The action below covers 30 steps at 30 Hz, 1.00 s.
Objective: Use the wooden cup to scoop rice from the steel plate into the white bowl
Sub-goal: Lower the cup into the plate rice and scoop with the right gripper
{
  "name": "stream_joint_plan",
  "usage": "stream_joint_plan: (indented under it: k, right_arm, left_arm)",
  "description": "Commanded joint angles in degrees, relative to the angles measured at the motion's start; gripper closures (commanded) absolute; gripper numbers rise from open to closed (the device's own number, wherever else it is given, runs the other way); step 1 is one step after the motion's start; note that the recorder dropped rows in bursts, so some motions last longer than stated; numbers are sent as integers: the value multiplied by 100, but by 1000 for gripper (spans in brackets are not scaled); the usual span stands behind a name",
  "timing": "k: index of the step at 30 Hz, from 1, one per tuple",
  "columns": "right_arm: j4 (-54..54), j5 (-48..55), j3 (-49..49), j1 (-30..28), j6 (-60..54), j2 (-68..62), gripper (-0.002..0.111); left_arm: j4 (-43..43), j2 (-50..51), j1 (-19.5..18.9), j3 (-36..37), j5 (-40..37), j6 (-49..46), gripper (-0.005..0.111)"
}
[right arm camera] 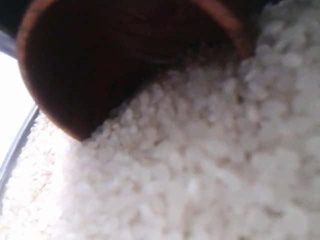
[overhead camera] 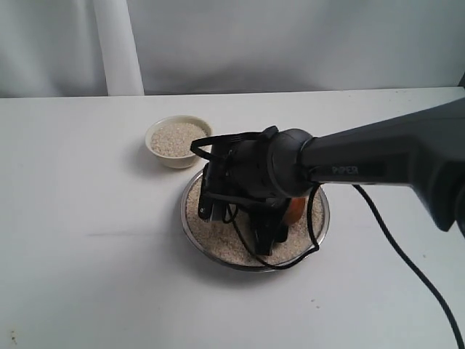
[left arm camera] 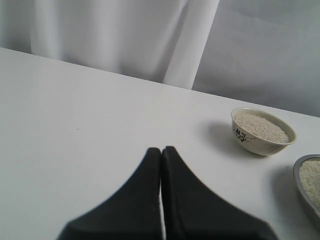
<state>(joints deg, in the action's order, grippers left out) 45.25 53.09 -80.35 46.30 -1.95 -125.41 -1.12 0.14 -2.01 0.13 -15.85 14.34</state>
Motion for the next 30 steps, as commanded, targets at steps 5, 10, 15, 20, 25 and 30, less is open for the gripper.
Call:
stream_joint_plan:
  k: [5, 10, 15, 20, 25, 30]
  right_arm:
    - [-493, -1929, 953, -293, 700, 104, 108]
    - [-479, -2575, 1397, -391, 936, 403, 108]
    - [-412, -2810, 1484, -573, 1411, 489, 108]
    - [-130, -2961, 1651, -690, 1789, 587, 108]
    - [669, -3265, 2042, -706, 2726, 797, 108]
    - [1317, -3505, 2240, -706, 3663, 1129, 108]
  left_arm:
    - [9, -14, 27, -13, 56, 22, 107]
    - [9, -14, 27, -13, 56, 22, 107]
    - [9, -14, 27, -13, 56, 22, 107]
    - [9, -14, 27, -13, 56, 22, 107]
    - [9, -14, 27, -13, 56, 22, 107]
    - [9, -14, 27, -13, 56, 22, 107]
